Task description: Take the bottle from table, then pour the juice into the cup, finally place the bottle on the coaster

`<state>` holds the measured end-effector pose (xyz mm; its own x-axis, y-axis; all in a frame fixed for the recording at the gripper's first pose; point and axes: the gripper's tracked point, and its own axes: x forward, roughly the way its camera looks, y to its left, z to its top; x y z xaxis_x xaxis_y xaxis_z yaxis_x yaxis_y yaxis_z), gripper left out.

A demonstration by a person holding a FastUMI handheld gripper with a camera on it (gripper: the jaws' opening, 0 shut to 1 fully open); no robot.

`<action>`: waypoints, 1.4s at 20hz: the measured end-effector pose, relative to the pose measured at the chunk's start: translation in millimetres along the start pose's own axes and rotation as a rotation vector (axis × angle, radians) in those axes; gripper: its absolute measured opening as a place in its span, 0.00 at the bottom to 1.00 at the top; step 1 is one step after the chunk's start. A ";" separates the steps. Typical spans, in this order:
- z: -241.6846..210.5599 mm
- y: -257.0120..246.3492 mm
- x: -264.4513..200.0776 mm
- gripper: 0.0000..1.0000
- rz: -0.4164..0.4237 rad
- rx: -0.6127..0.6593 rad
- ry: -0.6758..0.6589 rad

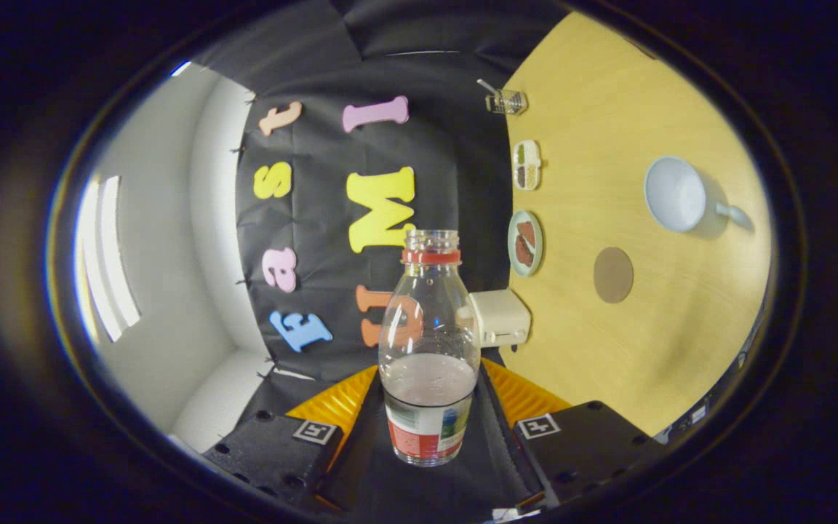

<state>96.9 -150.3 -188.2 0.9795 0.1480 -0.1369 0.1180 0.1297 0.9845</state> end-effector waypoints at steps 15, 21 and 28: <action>12.5 -28.7 -10.9 0.76 -0.181 -0.965 0.000; 30.5 3.3 0.9 0.77 -0.184 -1.235 -0.108; 48.3 -12.7 47.2 0.77 -0.295 -1.404 -0.132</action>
<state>149.6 -192.3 -201.9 0.9649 -0.1341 -0.2259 0.1360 0.9907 -0.0073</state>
